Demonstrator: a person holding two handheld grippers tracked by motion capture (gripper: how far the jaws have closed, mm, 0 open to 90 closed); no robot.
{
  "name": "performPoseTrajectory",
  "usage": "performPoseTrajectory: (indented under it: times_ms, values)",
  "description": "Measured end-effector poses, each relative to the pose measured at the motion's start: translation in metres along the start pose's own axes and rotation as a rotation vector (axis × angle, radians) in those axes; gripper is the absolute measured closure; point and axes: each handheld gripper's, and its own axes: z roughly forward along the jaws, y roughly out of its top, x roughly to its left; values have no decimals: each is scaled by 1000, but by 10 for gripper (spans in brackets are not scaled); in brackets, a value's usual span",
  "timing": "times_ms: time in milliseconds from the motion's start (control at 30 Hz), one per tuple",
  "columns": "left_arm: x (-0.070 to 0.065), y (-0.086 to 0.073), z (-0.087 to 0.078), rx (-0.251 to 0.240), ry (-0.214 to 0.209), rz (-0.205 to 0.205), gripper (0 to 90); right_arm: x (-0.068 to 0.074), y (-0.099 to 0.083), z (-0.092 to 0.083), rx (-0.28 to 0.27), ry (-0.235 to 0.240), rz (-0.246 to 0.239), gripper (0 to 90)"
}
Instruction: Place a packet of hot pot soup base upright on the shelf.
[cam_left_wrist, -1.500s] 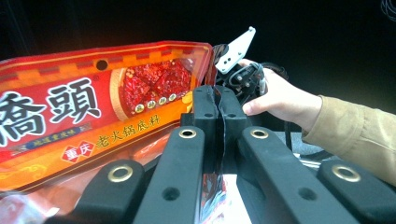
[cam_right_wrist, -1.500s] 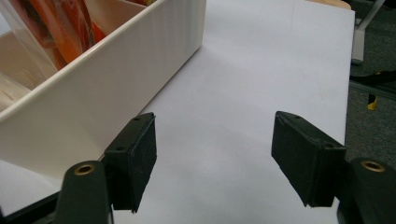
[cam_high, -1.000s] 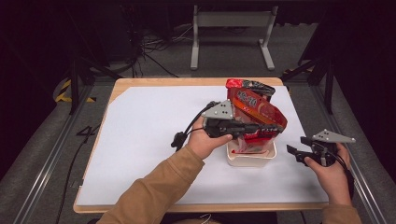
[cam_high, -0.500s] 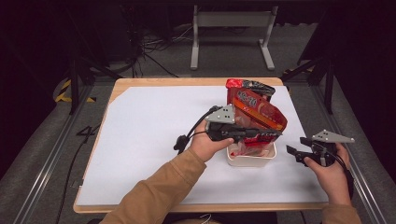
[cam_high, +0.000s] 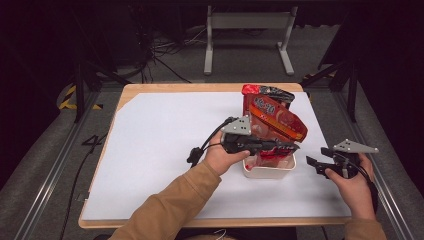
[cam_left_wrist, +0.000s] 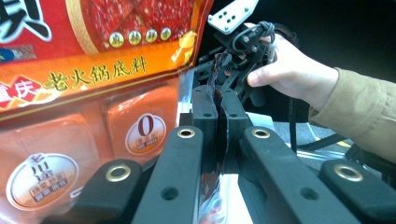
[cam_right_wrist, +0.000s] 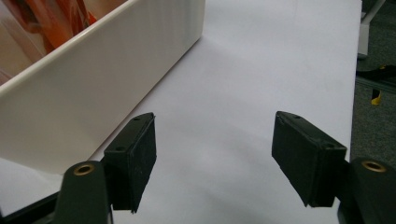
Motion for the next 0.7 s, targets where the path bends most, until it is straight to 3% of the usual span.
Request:
performPoseTrajectory:
  times_ms: [467,700]
  values:
    - [4,-10,0,39,11,-22,868,1,0,2,2,2,-3,304]
    - [6,-12,-3,32,6,-43,836,0,1,3,-4,0,1,299]
